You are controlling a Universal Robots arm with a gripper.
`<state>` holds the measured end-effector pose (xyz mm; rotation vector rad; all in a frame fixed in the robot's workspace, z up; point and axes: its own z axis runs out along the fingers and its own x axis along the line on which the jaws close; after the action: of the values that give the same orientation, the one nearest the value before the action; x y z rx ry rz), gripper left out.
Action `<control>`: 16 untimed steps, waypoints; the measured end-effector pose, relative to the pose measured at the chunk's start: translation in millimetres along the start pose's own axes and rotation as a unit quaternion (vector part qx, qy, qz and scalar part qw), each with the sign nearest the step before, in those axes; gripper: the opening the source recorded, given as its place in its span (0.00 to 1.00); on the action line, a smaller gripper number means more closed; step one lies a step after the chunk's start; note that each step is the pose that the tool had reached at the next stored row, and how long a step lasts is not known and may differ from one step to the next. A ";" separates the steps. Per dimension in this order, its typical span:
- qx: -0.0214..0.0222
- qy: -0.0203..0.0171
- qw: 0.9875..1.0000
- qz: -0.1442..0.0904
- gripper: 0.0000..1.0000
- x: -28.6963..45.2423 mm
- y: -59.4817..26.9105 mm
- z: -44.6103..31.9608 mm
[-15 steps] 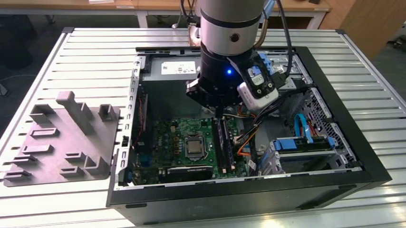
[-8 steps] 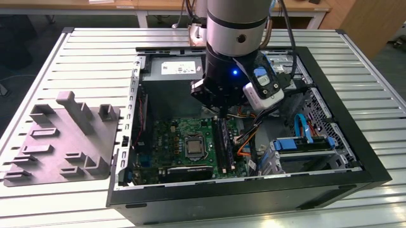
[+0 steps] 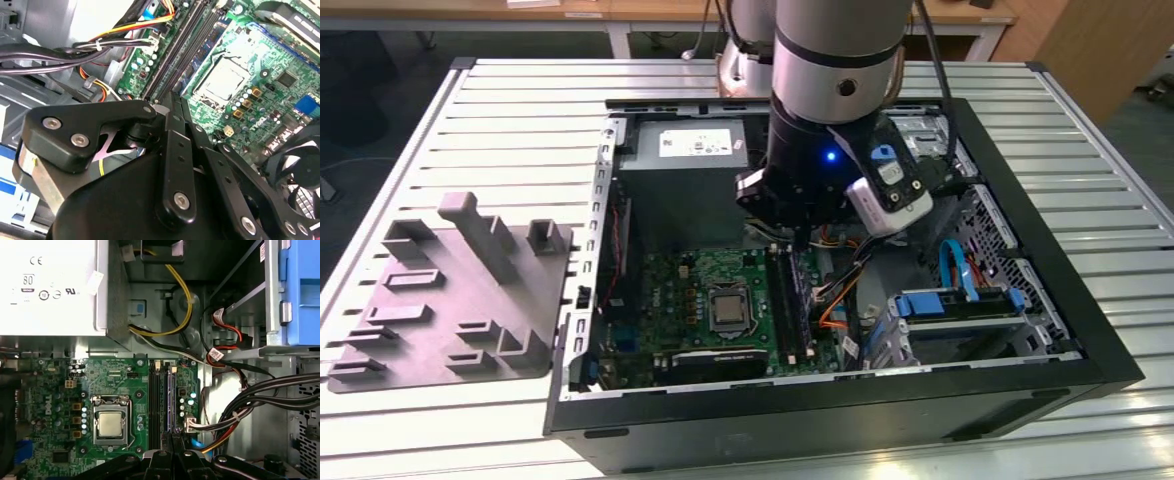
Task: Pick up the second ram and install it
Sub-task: 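Insert the second ram into the second slot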
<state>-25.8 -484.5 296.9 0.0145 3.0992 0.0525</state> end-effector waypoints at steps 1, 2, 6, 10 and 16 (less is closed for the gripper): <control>0.000 0.000 1.000 0.000 0.11 -0.2 -0.1 1.9; 0.000 0.000 1.000 0.000 0.11 -0.3 -0.2 3.7; 0.000 0.000 1.000 0.000 0.11 -0.2 -1.9 9.2; 0.000 0.000 1.000 0.000 0.11 -0.2 -4.0 11.2; 0.000 0.000 1.000 0.001 0.11 0.0 -8.6 17.2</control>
<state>-25.1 -492.6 279.4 0.0190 3.0991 0.0538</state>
